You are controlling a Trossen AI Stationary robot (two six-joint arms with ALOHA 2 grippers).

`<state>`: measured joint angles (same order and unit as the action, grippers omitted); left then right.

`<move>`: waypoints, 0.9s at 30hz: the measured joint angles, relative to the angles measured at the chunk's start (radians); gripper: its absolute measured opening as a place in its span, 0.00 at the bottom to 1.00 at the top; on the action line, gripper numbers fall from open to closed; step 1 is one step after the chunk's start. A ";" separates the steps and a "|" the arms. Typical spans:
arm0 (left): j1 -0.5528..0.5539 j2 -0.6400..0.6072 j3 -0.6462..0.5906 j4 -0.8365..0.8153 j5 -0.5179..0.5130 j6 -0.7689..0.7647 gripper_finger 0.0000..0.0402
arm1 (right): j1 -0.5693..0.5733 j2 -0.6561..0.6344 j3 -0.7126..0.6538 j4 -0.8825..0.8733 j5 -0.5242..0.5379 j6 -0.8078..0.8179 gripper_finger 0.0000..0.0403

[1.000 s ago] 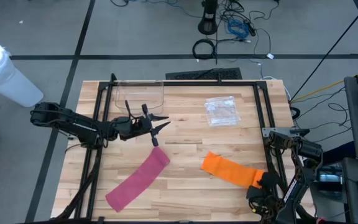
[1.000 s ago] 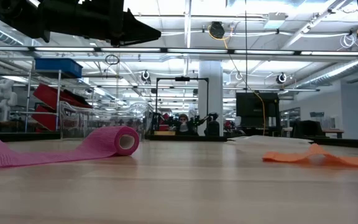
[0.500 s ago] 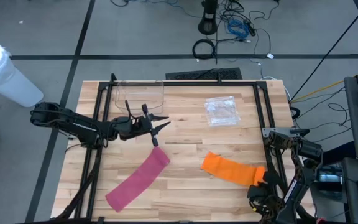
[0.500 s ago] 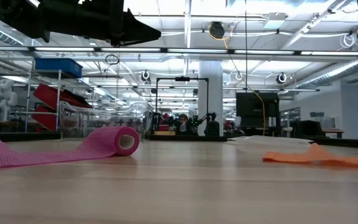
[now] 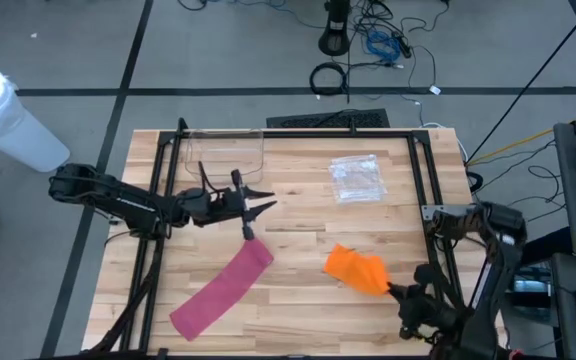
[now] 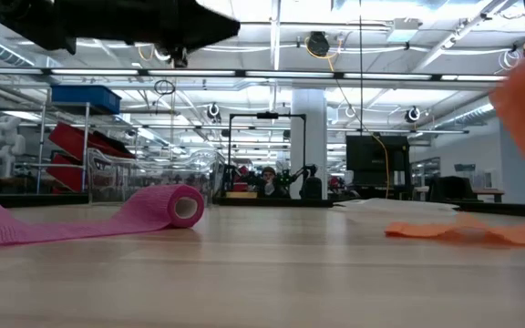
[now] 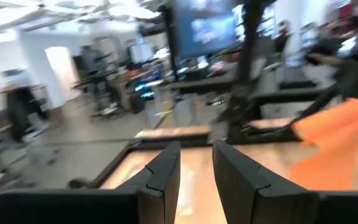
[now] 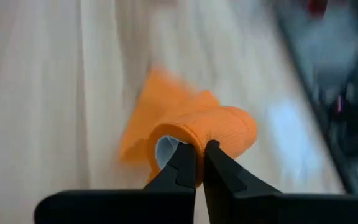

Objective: Roll bandage
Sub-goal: Roll the orange bandage

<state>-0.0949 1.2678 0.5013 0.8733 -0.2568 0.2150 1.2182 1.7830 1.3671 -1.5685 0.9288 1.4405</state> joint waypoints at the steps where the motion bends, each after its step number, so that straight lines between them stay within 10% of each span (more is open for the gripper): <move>1: -0.007 0.000 0.007 0.000 0.024 0.000 0.25 | 0.000 -0.027 -0.020 -0.004 0.075 -0.008 0.00; 13: -0.052 -0.106 0.080 -0.117 0.054 -0.231 0.25 | -0.085 -0.227 -0.363 0.078 0.569 -0.254 0.00; 27: -0.057 -0.014 0.107 -0.193 0.093 -0.155 0.25 | -0.263 -0.235 -0.359 0.434 0.509 -0.650 0.00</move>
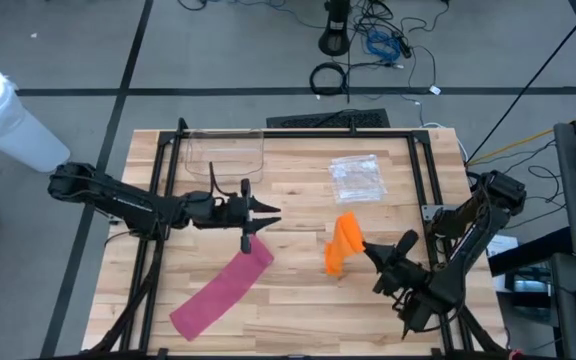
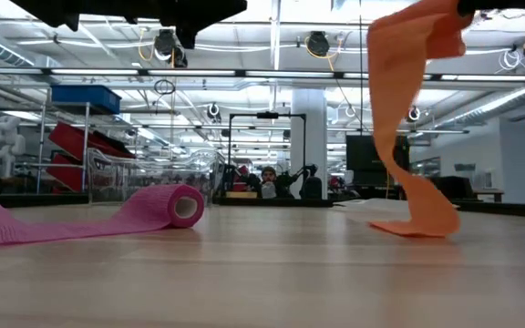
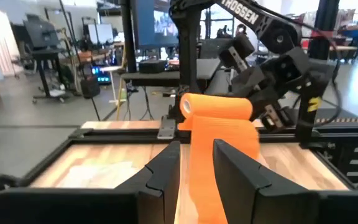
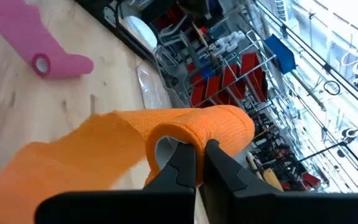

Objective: Roll bandage
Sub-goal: Roll the orange bandage

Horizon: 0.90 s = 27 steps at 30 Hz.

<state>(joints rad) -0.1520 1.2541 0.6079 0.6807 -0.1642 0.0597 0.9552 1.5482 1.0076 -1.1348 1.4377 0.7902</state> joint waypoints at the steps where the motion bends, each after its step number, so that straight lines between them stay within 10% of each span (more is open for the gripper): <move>1: 0.000 0.000 0.000 0.002 0.000 0.008 0.25 | -0.008 0.000 0.013 0.026 -0.003 -0.037 0.00; 15: 0.000 -0.012 0.000 -0.010 0.007 0.033 0.25 | -0.177 -0.003 0.241 0.152 -0.141 -0.535 0.00; 27: -0.001 -0.042 -0.001 -0.147 0.010 0.026 0.25 | -0.449 -0.027 0.407 0.460 -0.667 -1.035 0.00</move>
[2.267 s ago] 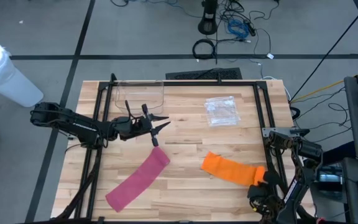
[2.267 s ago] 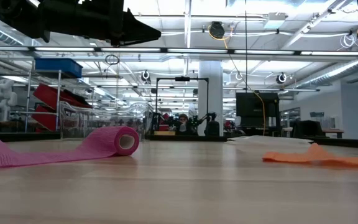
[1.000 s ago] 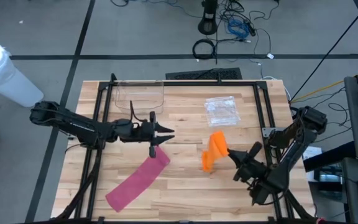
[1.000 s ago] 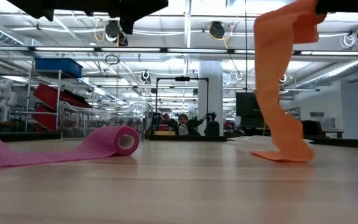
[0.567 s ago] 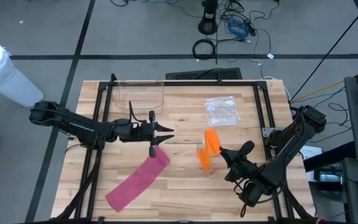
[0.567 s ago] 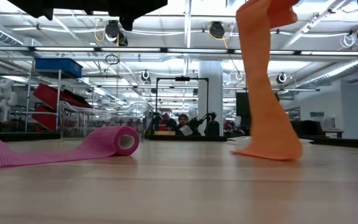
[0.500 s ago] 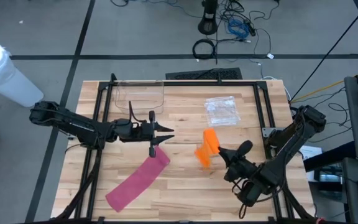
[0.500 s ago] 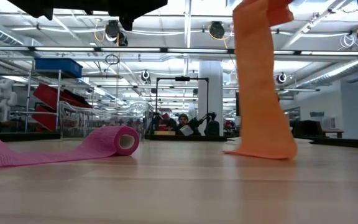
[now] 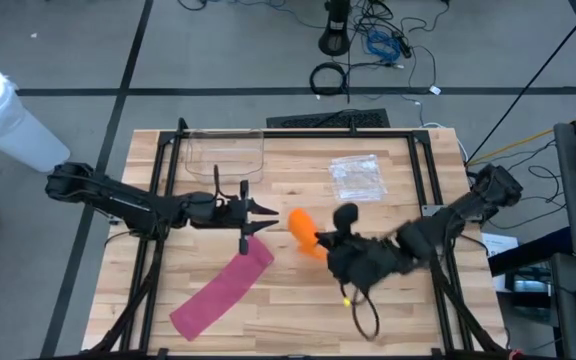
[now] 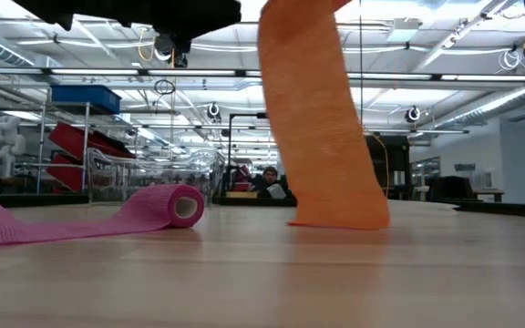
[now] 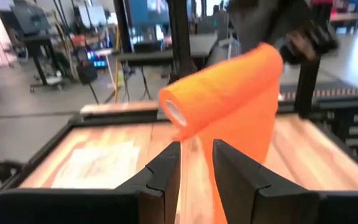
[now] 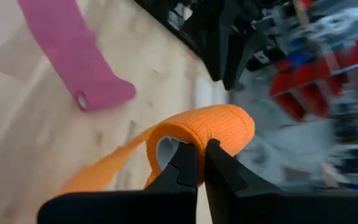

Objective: Roll bandage
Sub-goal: Roll the orange bandage

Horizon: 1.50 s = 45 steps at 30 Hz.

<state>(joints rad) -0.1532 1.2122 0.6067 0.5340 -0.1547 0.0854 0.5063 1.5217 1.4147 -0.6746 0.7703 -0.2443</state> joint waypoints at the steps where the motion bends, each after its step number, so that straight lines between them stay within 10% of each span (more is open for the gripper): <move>1: 0.000 -0.014 0.000 -0.039 0.001 0.003 0.25 | -0.034 -0.010 0.000 -0.005 -0.045 0.006 0.00; 15: 0.001 -0.125 -0.001 -0.314 -0.020 0.033 0.25 | -0.434 -0.173 -0.354 0.488 -0.741 -0.104 0.00; 26: 0.027 -0.155 -0.051 -0.223 -0.161 0.036 0.25 | -0.616 -0.271 -0.684 0.972 -1.177 -0.123 0.00; 37: 0.119 0.002 -0.051 -0.045 0.108 0.049 0.25 | -0.802 -0.256 -0.808 1.130 -1.828 -0.169 0.00; 45: 0.065 0.217 -0.021 0.337 0.133 0.039 0.25 | -0.768 -0.227 -0.895 1.329 -1.817 -0.100 0.00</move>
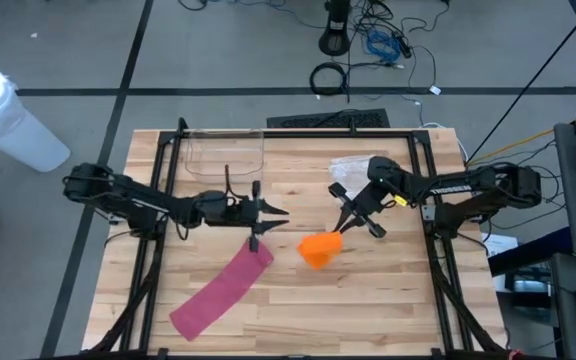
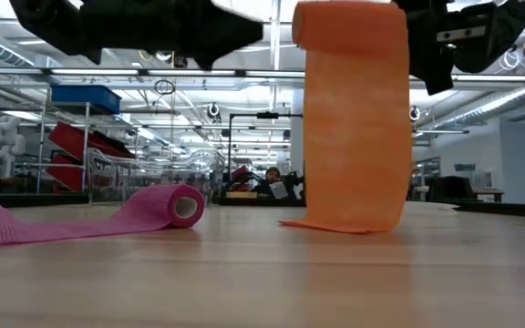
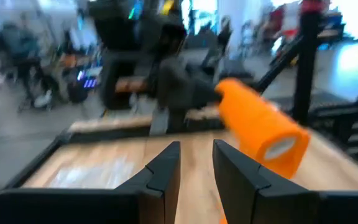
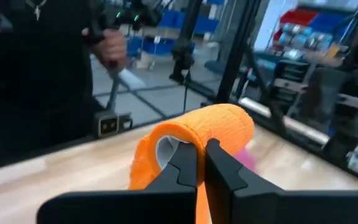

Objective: Roll bandage
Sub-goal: Roll the orange bandage

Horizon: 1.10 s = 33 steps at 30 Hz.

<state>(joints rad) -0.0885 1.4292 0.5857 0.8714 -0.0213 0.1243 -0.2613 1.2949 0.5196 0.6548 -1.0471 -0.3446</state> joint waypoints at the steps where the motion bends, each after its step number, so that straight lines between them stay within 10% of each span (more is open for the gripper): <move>1: -0.010 0.014 0.011 0.006 0.010 0.020 0.25 | 0.005 0.000 -0.004 0.029 -0.001 0.012 0.00; 15: -0.079 0.055 0.054 0.013 -0.191 0.345 0.25 | 0.014 0.001 -0.006 0.193 0.073 0.107 0.00; 33: -0.174 -0.080 0.054 -0.121 -0.239 0.331 0.38 | 0.105 0.029 -0.006 0.348 0.206 0.434 0.00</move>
<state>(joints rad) -0.2622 1.3489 0.6392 0.7505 -0.2604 0.4551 -0.1564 1.3239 0.5137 1.0025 -0.8408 0.0892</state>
